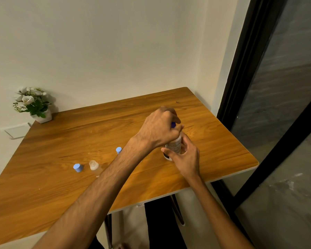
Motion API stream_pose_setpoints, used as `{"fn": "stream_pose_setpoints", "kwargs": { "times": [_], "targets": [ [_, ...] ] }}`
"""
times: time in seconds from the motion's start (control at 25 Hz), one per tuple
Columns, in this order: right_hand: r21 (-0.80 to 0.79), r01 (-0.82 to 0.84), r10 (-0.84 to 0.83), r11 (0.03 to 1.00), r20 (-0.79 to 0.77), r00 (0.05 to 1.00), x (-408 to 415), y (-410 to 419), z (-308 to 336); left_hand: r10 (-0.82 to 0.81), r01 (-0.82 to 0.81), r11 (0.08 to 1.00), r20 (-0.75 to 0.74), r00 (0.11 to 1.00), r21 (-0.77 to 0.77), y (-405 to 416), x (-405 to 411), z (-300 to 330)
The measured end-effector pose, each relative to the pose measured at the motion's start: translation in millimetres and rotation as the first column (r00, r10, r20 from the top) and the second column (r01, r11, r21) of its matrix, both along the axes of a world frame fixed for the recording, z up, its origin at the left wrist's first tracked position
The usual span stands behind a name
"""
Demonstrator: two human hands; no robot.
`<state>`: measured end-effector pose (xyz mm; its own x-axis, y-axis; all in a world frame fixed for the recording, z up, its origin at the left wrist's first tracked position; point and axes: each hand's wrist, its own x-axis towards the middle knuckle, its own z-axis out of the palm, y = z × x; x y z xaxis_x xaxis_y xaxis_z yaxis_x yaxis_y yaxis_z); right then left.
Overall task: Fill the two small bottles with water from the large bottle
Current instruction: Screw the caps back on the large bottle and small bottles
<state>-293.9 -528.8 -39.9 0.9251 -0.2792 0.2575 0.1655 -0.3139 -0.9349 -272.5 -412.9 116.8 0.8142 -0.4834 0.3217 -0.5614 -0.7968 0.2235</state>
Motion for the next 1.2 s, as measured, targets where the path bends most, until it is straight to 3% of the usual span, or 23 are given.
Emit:
{"fn": "stream_pose_setpoints", "kwargs": {
  "times": [0.2, 0.44, 0.68, 0.76, 0.88, 1.0, 1.08, 1.2],
  "targets": [
    [-0.004, -0.014, 0.014, 1.000, 0.008, 1.000, -2.5, -2.3, 2.0, 0.131, -0.130, 0.984, -0.002, 0.991, -0.124, -1.8, 6.0, -5.8],
    [0.009, -0.033, 0.033, 0.999, -0.016, 0.999, -1.2, -3.0, -1.5, 0.012, -0.014, 0.989, -0.009, 1.000, -0.150, 6.5, 0.6, -7.3],
    [-0.068, -0.014, 0.009, 0.998, -0.076, 0.997, -15.7, -9.6, 16.2, 0.000, -0.003, 0.985, -0.016, 1.000, -0.175, 7.4, -8.0, -5.6],
    [-0.063, 0.049, -0.049, 0.997, 0.007, 0.999, -25.3, -9.9, 31.9, -0.001, -0.002, 0.979, -0.014, 1.000, -0.203, 7.9, -9.8, -5.5],
    [-0.062, 0.181, -0.159, 0.982, 0.262, 0.952, -41.0, -3.2, 58.1, 0.015, -0.004, 0.946, 0.030, 0.999, -0.325, 22.0, -11.6, -9.9],
    [-0.015, 0.150, -0.135, 0.988, 0.363, 0.922, -51.7, 19.3, 67.7, 0.214, -0.146, 0.878, 0.099, 0.972, -0.455, 61.5, -9.5, -27.5],
    [-0.009, 0.045, -0.041, 0.999, 0.278, 0.960, -52.8, 41.7, 61.8, 0.384, -0.335, 0.868, 0.066, 0.921, -0.367, 90.7, -8.0, -43.9],
    [-0.132, -0.053, 0.058, 0.990, 0.039, 0.998, -44.3, 67.9, 41.7, 0.536, -0.535, 0.844, -0.083, 0.840, 0.032, 115.3, -3.9, -71.9]
  ]
}}
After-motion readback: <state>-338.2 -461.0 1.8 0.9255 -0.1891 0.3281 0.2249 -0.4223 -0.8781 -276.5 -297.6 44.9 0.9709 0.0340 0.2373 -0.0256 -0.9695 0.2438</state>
